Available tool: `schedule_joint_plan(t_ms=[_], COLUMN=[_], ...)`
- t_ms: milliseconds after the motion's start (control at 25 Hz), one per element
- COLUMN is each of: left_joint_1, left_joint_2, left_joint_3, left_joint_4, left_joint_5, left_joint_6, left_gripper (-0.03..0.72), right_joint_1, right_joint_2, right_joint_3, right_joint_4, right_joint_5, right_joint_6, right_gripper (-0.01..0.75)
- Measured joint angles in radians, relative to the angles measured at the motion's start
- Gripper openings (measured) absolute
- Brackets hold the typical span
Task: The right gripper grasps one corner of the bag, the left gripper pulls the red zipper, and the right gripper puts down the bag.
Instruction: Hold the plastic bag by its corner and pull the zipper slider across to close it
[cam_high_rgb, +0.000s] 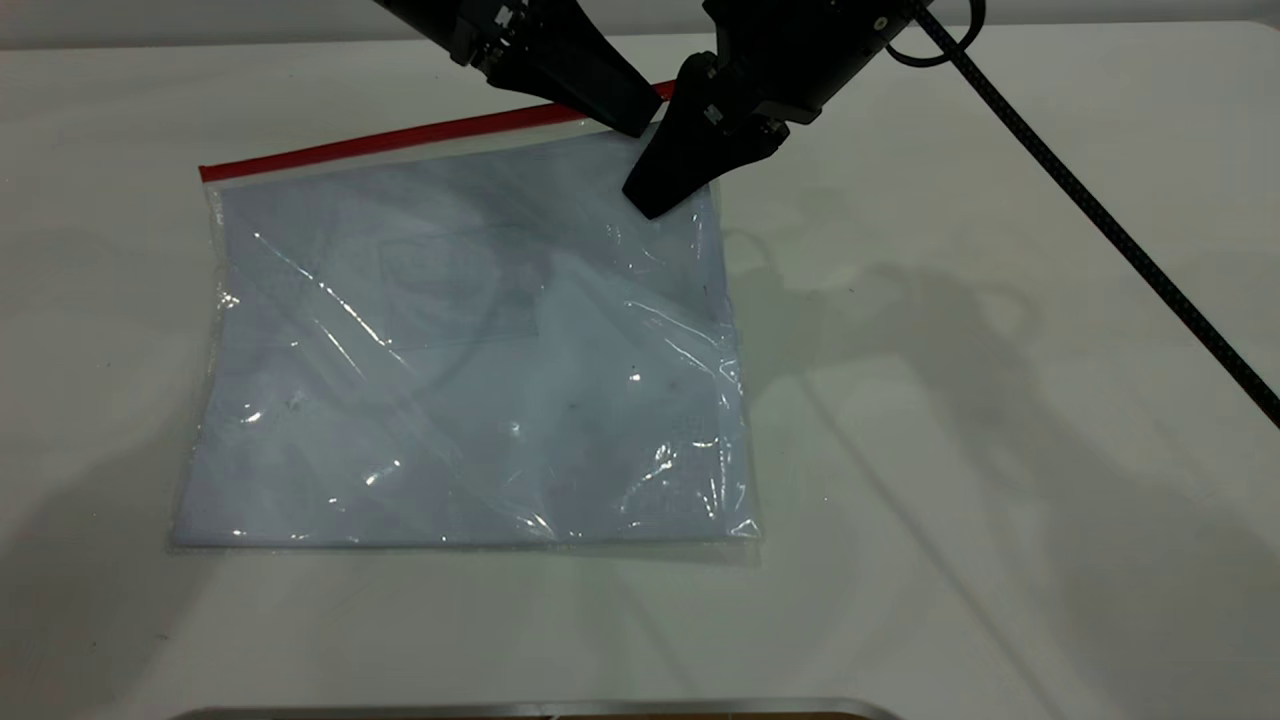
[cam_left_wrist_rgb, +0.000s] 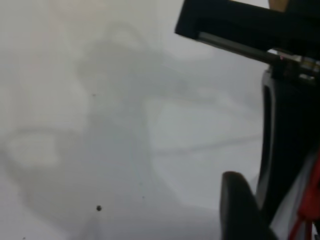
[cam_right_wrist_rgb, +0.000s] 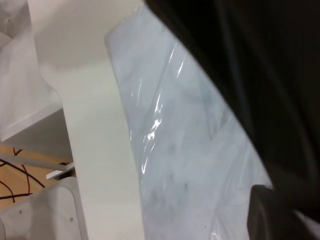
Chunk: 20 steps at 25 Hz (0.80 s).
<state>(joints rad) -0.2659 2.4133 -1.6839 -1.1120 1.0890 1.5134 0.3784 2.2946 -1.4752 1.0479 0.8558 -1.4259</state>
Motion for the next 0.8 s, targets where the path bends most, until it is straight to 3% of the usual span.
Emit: schedule_joint_plan(t_ms=[200,320,600,800], left_joint_1=[0.0,0.0,-0.001,-0.002], left_joint_2=[0.0,0.0,0.0,0.0], left_joint_3=[0.0,0.0,-0.005,-0.005], left_joint_4=[-0.002,-0.01,-0.015,-0.02], left_joint_5=[0.003,0.008,0.009,0.007], left_joint_6=[0.001,0.003,0.021,0.023], left_gripper=[0.201,0.139,0.055,0.051], right_joint_1=[0.0,0.0,-0.001,-0.011], right_joint_2=[0.0,0.0,0.0,0.0], right_joint_3=[0.0,0.0,-0.003,-0.003], right_joint_4=[0.001,0.001,-0.005,-0.006], right_joint_5=[-0.005,-0.007,-0.007,0.006], right_joint_6=[0.0,0.0,0.0,0.0], right_gripper=[0.034,0.034,0.034,0.034])
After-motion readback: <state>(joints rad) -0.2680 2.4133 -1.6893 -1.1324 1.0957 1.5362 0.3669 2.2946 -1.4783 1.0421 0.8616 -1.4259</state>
